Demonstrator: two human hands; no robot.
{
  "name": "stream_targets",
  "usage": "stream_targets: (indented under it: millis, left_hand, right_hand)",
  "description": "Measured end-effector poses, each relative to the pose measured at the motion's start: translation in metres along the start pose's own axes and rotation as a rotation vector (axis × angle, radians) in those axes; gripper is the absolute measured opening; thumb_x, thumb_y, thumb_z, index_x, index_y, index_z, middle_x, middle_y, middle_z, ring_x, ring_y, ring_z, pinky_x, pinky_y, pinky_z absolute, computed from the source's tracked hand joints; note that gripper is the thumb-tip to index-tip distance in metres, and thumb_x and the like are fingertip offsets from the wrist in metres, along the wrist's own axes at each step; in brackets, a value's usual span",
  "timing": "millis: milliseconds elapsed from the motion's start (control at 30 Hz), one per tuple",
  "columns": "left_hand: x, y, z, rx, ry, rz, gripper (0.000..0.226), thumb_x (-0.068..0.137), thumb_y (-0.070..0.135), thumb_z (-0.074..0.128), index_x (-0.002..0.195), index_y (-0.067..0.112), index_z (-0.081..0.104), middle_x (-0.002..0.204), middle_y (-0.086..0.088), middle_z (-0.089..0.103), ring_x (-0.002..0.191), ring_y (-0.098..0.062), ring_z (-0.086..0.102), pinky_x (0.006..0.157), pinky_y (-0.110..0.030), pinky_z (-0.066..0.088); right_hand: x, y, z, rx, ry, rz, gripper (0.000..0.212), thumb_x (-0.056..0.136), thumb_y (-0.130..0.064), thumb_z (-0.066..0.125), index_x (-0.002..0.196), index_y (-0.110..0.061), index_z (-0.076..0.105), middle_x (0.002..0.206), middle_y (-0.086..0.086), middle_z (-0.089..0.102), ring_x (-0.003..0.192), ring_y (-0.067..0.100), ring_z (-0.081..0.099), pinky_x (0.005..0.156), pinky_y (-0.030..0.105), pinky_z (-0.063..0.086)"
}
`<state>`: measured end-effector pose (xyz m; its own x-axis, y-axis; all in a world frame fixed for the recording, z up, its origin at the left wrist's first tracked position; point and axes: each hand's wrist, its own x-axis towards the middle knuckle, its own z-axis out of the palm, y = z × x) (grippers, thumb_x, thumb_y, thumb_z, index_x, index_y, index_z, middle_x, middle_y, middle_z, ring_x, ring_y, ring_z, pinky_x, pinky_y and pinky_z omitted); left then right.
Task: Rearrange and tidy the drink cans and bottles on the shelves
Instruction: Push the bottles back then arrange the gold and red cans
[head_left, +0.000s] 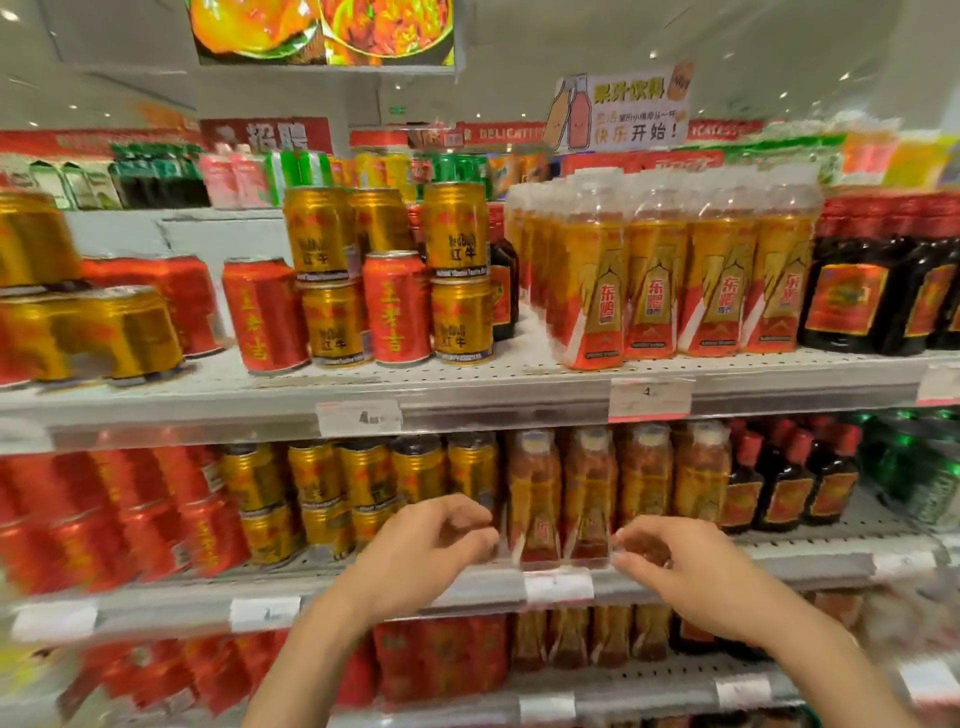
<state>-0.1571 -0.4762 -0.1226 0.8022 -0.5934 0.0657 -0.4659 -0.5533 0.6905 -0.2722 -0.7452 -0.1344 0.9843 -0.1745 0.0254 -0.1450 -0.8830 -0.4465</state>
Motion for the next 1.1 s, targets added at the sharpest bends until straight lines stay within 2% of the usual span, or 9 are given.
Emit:
stream_targets:
  millis: [67, 133, 267, 367, 533, 733, 933, 1000, 1100]
  left_hand:
    - [-0.007, -0.01, -0.022, 0.02, 0.012, 0.053, 0.024, 0.099, 0.047, 0.06, 0.119, 0.035, 0.068, 0.104, 0.026, 0.067, 0.097, 0.014, 0.062, 0.083, -0.005, 0.048]
    - [-0.014, -0.018, -0.04, 0.025, 0.025, 0.094, 0.025, 0.1, 0.047, 0.059, 0.121, 0.035, 0.066, 0.105, 0.03, 0.063, 0.097, 0.022, 0.057, 0.075, 0.002, 0.042]
    - [-0.02, -0.031, -0.068, 0.017, 0.067, 0.132, 0.026, 0.098, 0.053, 0.059, 0.12, 0.039, 0.066, 0.109, 0.027, 0.067, 0.102, 0.013, 0.061, 0.085, -0.009, 0.046]
    - [-0.022, -0.035, -0.085, -0.013, 0.107, 0.132, 0.023, 0.098, 0.049, 0.061, 0.118, 0.04, 0.066, 0.106, 0.023, 0.069, 0.094, 0.012, 0.062, 0.079, -0.01, 0.047]
    - [-0.02, -0.028, -0.116, 0.023, 0.207, 0.146, 0.023, 0.097, 0.046, 0.063, 0.119, 0.042, 0.064, 0.103, 0.02, 0.071, 0.092, 0.006, 0.065, 0.076, -0.007, 0.046]
    - [-0.012, -0.015, -0.146, 0.02, 0.363, 0.186, 0.026, 0.096, 0.045, 0.065, 0.121, 0.04, 0.064, 0.103, 0.018, 0.07, 0.095, 0.001, 0.066, 0.082, -0.019, 0.054]
    - [0.011, -0.022, -0.177, 0.102, 0.623, 0.221, 0.03, 0.095, 0.033, 0.069, 0.125, 0.028, 0.064, 0.105, 0.012, 0.067, 0.094, -0.001, 0.064, 0.08, -0.019, 0.053]
    - [0.019, -0.024, -0.187, 0.141, 0.711, 0.231, 0.03, 0.095, 0.031, 0.069, 0.125, 0.026, 0.063, 0.105, 0.009, 0.064, 0.088, 0.001, 0.062, 0.073, -0.011, 0.048]
    - [0.027, -0.028, -0.201, 0.146, 0.832, 0.256, 0.03, 0.094, 0.027, 0.07, 0.123, 0.025, 0.06, 0.106, 0.007, 0.057, 0.081, 0.003, 0.06, 0.07, -0.011, 0.046]
  right_hand:
    - [0.0, -0.028, 0.007, 0.022, 0.028, -0.005, 0.017, 0.095, -0.052, 0.057, 0.108, -0.043, 0.064, 0.104, -0.027, 0.066, 0.096, -0.007, 0.06, 0.085, 0.019, 0.052]
    - [0.001, -0.054, 0.011, 0.03, 0.044, -0.034, 0.017, 0.096, -0.051, 0.057, 0.109, -0.044, 0.065, 0.104, -0.027, 0.066, 0.094, -0.01, 0.059, 0.078, 0.013, 0.047]
    - [0.006, -0.095, 0.013, 0.059, 0.093, -0.075, 0.018, 0.096, -0.052, 0.056, 0.107, -0.045, 0.067, 0.097, -0.03, 0.066, 0.09, -0.01, 0.06, 0.076, 0.015, 0.048]
    - [0.017, -0.117, 0.008, 0.061, 0.164, -0.141, 0.016, 0.097, -0.049, 0.056, 0.106, -0.043, 0.068, 0.092, -0.029, 0.066, 0.088, -0.013, 0.059, 0.073, 0.012, 0.046]
    - [0.042, -0.146, -0.018, 0.056, 0.301, -0.277, 0.016, 0.097, -0.043, 0.058, 0.108, -0.039, 0.069, 0.101, -0.025, 0.069, 0.096, -0.009, 0.06, 0.078, 0.007, 0.044]
    - [0.08, -0.166, -0.041, 0.129, 0.431, -0.404, 0.016, 0.096, -0.036, 0.062, 0.106, -0.029, 0.072, 0.096, -0.019, 0.067, 0.087, 0.0, 0.063, 0.078, 0.024, 0.055]
    - [0.11, -0.185, -0.05, 0.016, 0.479, -0.466, 0.015, 0.096, -0.036, 0.061, 0.107, -0.03, 0.069, 0.097, -0.019, 0.064, 0.085, -0.004, 0.059, 0.071, 0.012, 0.046]
    - [0.115, -0.19, -0.051, -0.01, 0.486, -0.472, 0.015, 0.096, -0.035, 0.061, 0.108, -0.029, 0.069, 0.099, -0.016, 0.066, 0.085, -0.001, 0.06, 0.073, 0.018, 0.05]
    - [0.122, -0.205, -0.053, -0.035, 0.561, -0.496, 0.016, 0.095, -0.032, 0.064, 0.109, -0.027, 0.069, 0.098, -0.013, 0.065, 0.079, 0.001, 0.06, 0.073, 0.027, 0.056]
